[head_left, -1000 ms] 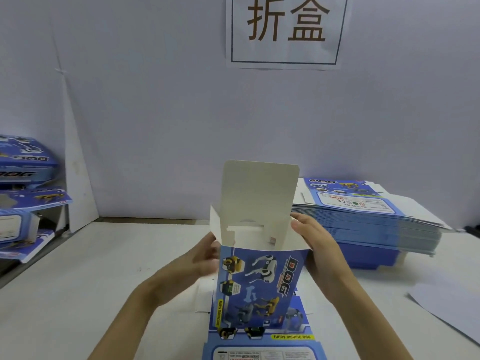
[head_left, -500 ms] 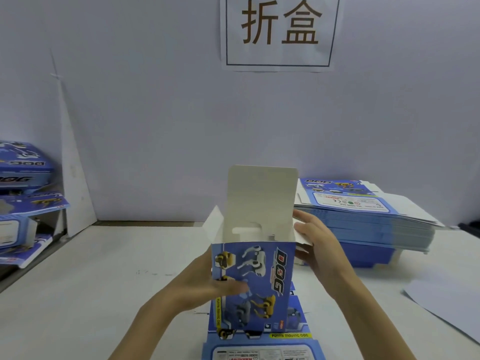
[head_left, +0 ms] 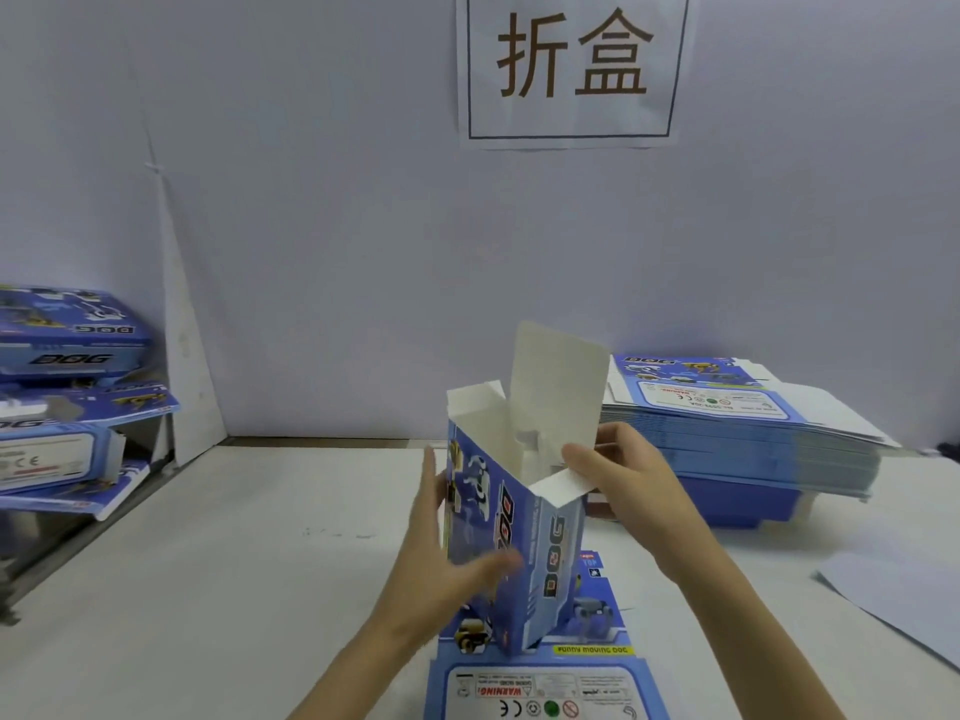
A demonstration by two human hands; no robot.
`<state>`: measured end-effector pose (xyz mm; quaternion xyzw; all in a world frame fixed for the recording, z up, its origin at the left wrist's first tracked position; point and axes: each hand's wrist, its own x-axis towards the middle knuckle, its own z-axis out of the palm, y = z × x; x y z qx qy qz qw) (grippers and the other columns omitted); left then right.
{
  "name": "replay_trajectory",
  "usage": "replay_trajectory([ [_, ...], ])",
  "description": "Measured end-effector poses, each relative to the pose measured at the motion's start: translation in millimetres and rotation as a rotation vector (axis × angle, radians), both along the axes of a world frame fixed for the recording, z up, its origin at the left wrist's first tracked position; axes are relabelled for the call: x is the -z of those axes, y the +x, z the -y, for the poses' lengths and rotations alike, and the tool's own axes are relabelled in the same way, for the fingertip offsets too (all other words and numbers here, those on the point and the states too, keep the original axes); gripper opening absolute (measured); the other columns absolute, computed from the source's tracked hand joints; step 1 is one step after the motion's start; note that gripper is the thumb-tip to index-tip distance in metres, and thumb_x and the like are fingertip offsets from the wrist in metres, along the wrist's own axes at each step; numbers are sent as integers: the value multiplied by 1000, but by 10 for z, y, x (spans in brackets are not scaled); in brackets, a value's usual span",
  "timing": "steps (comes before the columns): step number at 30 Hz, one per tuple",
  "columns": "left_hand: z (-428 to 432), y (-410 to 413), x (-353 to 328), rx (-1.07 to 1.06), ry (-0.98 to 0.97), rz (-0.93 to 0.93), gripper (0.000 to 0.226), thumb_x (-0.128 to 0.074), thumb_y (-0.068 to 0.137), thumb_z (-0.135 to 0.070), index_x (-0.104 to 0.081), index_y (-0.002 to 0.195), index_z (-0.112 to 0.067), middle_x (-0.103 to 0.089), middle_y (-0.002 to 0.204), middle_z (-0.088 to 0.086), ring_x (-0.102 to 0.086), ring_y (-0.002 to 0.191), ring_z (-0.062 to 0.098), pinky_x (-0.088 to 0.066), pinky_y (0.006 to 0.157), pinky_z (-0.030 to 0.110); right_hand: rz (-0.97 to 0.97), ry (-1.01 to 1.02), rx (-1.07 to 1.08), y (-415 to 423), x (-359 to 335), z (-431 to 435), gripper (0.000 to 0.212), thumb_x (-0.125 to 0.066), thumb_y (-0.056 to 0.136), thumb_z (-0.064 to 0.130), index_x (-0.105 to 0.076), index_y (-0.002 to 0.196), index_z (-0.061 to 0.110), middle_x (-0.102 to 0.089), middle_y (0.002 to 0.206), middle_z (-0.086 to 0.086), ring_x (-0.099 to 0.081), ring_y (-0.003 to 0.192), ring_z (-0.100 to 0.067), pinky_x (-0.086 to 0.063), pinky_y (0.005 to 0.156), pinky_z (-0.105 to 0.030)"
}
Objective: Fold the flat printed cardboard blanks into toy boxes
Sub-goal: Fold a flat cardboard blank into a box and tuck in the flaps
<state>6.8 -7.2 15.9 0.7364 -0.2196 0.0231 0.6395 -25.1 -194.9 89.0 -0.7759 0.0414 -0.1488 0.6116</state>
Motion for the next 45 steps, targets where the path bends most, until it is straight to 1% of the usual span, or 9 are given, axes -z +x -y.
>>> replay_trajectory([
  [4, 84, -67, 33, -51, 75, 42, 111, -81, 37, -73, -2, 114, -80, -21, 114, -57, -37, 109, -28, -43, 71, -2, -56, -236, -30, -42, -117, -53, 21, -60, 91, 29, -47, 107, 28, -60, 98, 11, -62, 87, -9, -55, 67, -25],
  [7, 53, -35, 37, -128, 140, 81, 125, -84, 38, -69, 5, 127, -67, -26, 123, -25, -37, 115, -6, -44, 95, 23, 55, -275, 17, -55, -349, -29, 22, -57, 91, 39, -52, 107, 25, -63, 97, 7, -63, 84, -11, -54, 69, -28],
  [11, 49, -33, 14, -152, 191, 87, 120, -78, 37, -65, 7, 123, -67, -21, 125, -19, -33, 127, 7, -46, 103, 41, 299, -224, 105, 78, -692, -31, 15, -57, 94, 34, -59, 100, 20, -63, 83, 9, -58, 66, -1, -43, 47, -11],
  [15, 56, -13, 54, -150, 153, 92, 114, -81, 44, -56, 1, 122, -66, -22, 122, -17, -42, 124, 15, -51, 98, 42, 297, -268, 84, 224, -690, -23, 11, -51, 97, 18, -61, 96, 18, -61, 75, 1, -57, 54, -2, -43, 40, -15],
  [20, 57, 7, 102, -130, 108, 102, 109, -82, 48, -53, -3, 124, -65, -23, 120, -20, -39, 126, 10, -51, 98, 37, -68, 459, 171, 348, -336, 231, 9, -49, 96, 6, -58, 96, 7, -63, 77, -10, -62, 65, -19, -57, 65, -30],
  [24, 91, 11, 119, -131, 115, 124, 110, -81, 49, -54, -1, 123, -65, -20, 115, -26, -35, 124, 4, -47, 102, 33, -604, 619, -65, 211, 210, 251, 11, -52, 81, -3, -62, 75, -2, -62, 55, -10, -53, 38, -13, -39, 32, -16],
  [27, 104, 21, 129, -141, 125, 141, 108, -79, 51, -55, -2, 125, -63, -21, 118, -24, -34, 122, 1, -46, 100, 29, -624, 655, -91, 231, 275, 280, 12, -53, 82, -2, -64, 78, -3, -63, 59, -10, -55, 40, -13, -37, 31, -15],
  [37, 69, 40, 172, -123, 99, 140, 108, -86, 63, -41, 1, 123, -66, -19, 116, -35, -37, 117, -9, -42, 74, -3, 34, -17, 145, 417, -277, 242, 23, -63, 91, 14, -66, 114, 14, -65, 88, -5, -63, 73, -18, -52, 43, -26],
  [45, 91, 24, 179, -166, 103, 150, 110, -83, 60, -49, 7, 120, -69, -19, 119, -26, -37, 121, 1, -44, 81, 7, 272, -397, 250, 473, -260, 199, 22, -56, 96, 14, -74, 105, 7, -64, 80, -1, -53, 66, -8, -43, 42, -9],
])
